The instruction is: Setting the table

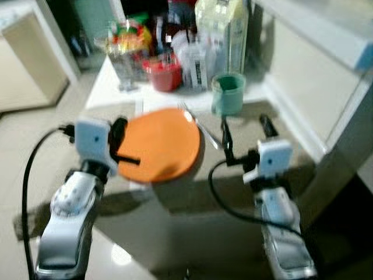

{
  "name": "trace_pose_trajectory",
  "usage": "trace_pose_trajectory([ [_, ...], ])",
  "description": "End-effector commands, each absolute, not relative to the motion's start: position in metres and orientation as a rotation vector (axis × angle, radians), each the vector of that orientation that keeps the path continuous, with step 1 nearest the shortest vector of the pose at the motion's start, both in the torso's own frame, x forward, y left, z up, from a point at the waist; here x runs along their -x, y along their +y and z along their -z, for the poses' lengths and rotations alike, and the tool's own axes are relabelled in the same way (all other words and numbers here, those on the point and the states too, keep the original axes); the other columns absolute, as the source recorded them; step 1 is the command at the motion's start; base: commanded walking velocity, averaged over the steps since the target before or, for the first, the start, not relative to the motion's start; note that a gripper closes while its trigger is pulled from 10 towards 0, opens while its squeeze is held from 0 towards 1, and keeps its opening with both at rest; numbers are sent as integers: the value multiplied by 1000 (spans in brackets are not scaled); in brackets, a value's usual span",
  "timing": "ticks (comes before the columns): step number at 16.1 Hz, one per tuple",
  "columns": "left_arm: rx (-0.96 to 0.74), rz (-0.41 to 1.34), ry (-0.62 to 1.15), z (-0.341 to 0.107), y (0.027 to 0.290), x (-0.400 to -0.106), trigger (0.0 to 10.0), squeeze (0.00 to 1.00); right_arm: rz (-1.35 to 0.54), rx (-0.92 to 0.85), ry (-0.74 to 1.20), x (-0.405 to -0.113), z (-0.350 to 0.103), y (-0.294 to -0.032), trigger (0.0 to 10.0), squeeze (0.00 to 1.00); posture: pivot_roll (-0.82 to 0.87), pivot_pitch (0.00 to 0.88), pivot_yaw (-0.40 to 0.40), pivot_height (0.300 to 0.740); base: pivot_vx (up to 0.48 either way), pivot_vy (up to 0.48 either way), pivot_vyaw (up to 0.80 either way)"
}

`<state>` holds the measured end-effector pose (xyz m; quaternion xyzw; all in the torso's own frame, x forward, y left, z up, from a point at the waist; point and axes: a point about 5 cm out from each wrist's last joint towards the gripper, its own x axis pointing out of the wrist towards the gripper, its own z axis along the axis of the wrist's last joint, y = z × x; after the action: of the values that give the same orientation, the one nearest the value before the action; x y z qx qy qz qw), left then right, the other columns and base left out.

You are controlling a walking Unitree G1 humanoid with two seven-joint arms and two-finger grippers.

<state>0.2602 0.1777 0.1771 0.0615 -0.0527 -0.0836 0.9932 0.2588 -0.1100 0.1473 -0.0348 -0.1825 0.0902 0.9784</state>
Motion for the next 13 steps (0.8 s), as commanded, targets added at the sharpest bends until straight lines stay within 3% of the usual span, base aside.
trace_pose_trajectory([
  [1,-127,165,-122,-185,180,-263,10000,0,-178,65,-373,-257,-148,-114,10000,0,-98,4,141,740,0,0,0],
  [8,-108,154,151,-169,213,-286,10000,0,-235,14,-374,-260,-156,-108,10000,0,-99,0,148,740,0,0,0],
  [13,-129,252,163,-178,203,-302,10000,0,-255,0,-376,-260,-159,-104,10000,0,-102,0,148,740,0,0,0],
])
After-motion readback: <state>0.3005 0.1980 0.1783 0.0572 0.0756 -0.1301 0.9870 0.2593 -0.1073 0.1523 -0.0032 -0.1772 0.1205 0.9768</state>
